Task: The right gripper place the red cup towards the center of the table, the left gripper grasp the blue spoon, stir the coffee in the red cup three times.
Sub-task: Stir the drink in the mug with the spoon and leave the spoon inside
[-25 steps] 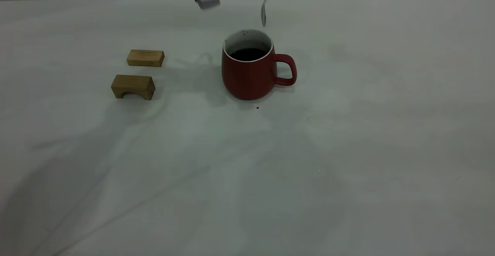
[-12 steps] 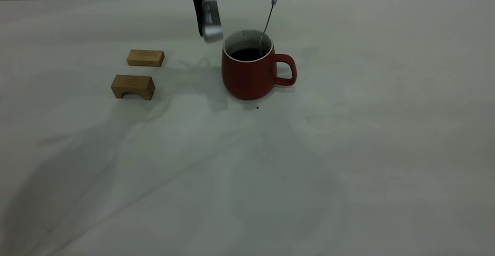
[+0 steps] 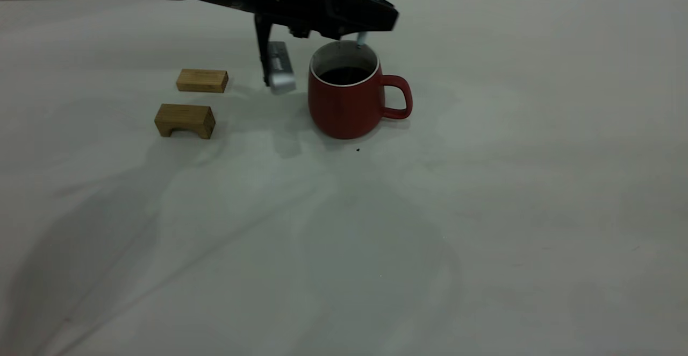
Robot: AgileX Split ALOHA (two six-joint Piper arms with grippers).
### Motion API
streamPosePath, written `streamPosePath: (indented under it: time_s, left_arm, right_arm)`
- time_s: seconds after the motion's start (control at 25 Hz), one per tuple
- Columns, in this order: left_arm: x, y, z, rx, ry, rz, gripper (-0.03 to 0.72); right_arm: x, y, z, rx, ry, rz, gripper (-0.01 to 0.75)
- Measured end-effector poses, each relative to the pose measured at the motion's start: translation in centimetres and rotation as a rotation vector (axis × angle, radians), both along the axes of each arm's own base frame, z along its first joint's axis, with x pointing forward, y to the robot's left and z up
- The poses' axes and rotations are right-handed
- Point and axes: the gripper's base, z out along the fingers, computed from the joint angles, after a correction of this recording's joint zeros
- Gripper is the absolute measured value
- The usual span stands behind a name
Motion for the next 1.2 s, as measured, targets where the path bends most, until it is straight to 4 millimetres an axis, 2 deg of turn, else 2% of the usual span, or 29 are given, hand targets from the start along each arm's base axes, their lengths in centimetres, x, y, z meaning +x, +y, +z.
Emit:
streamPosePath:
  time_s: [0.12,0.24,0.44,0.6,0.76,0.96,1.08,1.2]
  left_arm:
    - [0.5,1.0,0.0,-0.006,0.002,0.035,0.138]
    - [0.9,1.2,0.0,-0.022,0.004,0.061,0.138]
    - [1.2,-0.1,-0.4,-0.026,-0.011,0.054,0.138]
    - [0.6,-1.3,-0.4,-0.03,-0.011,0.021,0.138]
    - [0.0,-1.6,-0.5,-0.016,-0.004,-0.048,0.138]
    - [-0.1,-0.2,-0.7,0.003,0.049,-0.088,0.138]
    - [0.4,0.7,-0.8,0.007,0.051,-0.053,0.138]
    - [0.8,0.7,-0.8,0.011,0.034,-0.002,0.138]
  right_arm:
    - [0.0,0.0,0.0,0.0,0.0,0.0,0.51]
    - [0.0,0.0,0.0,0.0,0.0,0.0,0.51]
    - [0.0,0.0,0.0,0.0,0.0,0.0,0.51]
    - [0.0,0.0,0.0,0.0,0.0,0.0,0.51]
    - [0.0,0.0,0.0,0.0,0.0,0.0,0.51]
    - [0.0,0.0,0.0,0.0,0.0,0.0,0.51]
    - [0.0,0.0,0.0,0.0,0.0,0.0,0.51]
    - [0.0,0.0,0.0,0.0,0.0,0.0,0.51]
